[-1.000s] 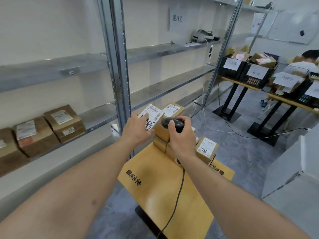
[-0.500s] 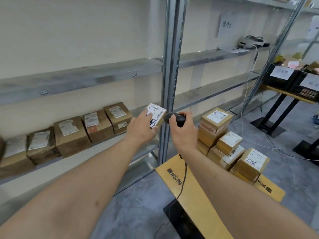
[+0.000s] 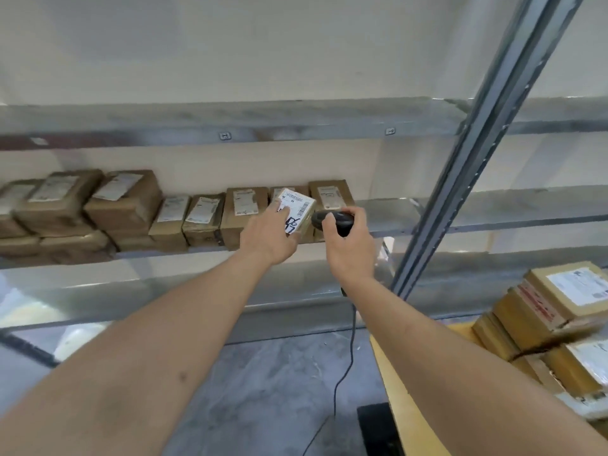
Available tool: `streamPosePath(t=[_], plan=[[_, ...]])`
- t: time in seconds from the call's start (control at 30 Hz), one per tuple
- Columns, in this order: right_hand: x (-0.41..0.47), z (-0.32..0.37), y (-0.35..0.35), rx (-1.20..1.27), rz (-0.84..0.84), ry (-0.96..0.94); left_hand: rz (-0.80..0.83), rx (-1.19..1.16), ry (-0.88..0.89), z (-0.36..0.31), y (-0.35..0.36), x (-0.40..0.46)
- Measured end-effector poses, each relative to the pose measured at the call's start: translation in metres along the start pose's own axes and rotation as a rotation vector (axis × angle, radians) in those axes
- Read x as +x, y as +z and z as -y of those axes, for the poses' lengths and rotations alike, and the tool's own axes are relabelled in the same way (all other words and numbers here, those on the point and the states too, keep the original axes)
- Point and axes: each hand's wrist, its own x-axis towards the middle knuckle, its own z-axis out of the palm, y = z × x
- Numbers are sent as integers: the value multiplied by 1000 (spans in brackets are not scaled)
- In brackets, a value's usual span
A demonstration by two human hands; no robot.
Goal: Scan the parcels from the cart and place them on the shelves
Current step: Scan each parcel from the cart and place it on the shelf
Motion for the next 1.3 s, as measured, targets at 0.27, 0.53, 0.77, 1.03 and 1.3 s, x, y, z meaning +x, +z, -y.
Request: streamPosePath(t=[0.27, 0.53, 0.77, 1.03, 1.3], plan=[[18, 18, 84, 12, 181, -60, -31, -33, -242, 80, -6, 6], [33, 45, 199, -3, 280, -63, -39, -61, -373, 192, 1, 41], [47, 69, 308, -29, 253, -16, -6, -62, -371, 289, 3, 97], [61, 80, 389, -85, 237, 30, -20, -67, -380, 356, 17, 140], [84, 73, 419, -140, 254, 60, 19, 34, -367, 372, 30, 172]])
